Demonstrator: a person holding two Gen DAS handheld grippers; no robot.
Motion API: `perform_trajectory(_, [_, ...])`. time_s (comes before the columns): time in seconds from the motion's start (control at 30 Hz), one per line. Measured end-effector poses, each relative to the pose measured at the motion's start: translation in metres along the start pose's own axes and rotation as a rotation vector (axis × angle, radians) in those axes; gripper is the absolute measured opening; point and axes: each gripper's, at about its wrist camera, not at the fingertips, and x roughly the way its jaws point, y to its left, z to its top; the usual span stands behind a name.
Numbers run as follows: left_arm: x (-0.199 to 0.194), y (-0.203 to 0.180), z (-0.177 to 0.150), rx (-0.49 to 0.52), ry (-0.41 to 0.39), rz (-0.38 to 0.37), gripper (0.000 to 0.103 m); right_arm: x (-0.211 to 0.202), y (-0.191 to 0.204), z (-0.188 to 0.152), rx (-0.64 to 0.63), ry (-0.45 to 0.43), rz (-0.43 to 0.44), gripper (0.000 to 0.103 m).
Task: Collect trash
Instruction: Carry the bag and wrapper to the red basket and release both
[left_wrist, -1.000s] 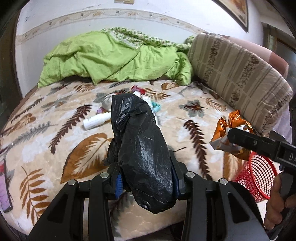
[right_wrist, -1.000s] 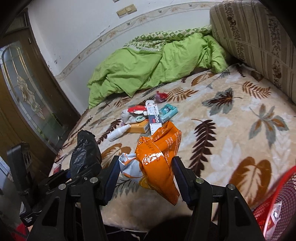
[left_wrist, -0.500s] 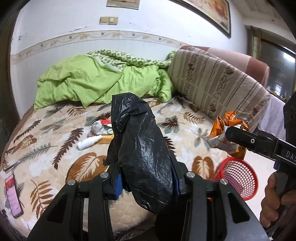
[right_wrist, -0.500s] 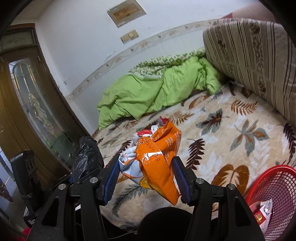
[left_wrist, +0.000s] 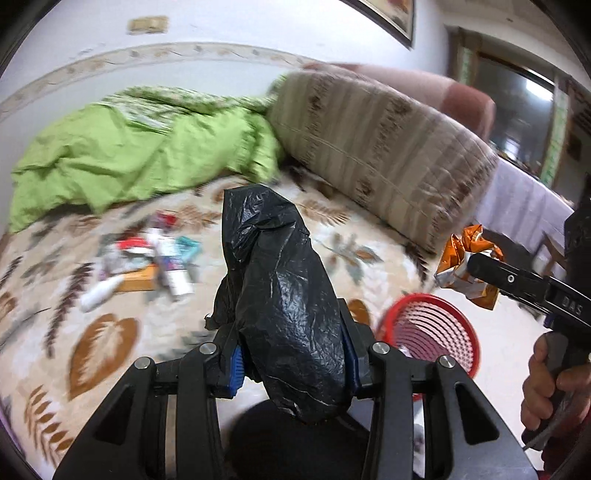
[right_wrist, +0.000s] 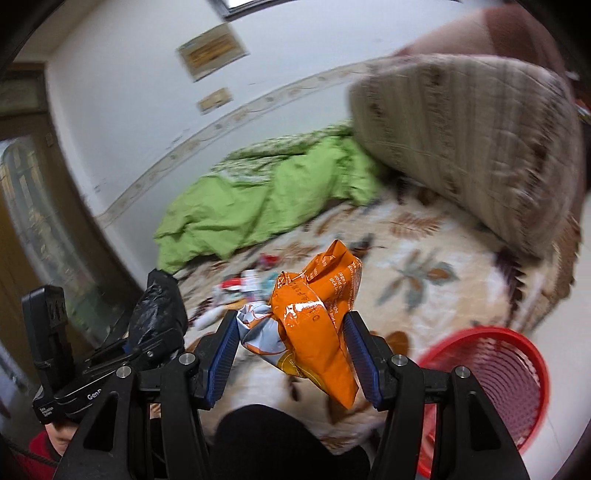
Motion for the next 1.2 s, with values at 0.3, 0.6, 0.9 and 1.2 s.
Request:
perform_trajectory(0.3, [0.073,-0.095,0.005,0.144,0.155,-0.242,0.040,-0.023,-0.092,-0.007,0.173,0.011,-0.178,0.061])
perform_trajectory(0.6, [0.135,-0.154,-0.009,0.224,0.300,-0.366,0.041,-0.028,-0.140,-0.012,0.260,0.039,-0.244,0.064])
perform_trajectory(0.9, [0.160,-0.158,-0.010,0.190,0.360,-0.383,0.070,-0.024,-0.164,-0.013,0.309,0.067,-0.266,0.068])
perform_trajectory(1.2, [0.134,-0.102,0.003,0.095,0.277,-0.291,0.070,-0.008,-0.151,0.000,0.282,0.067,-0.207,0.069])
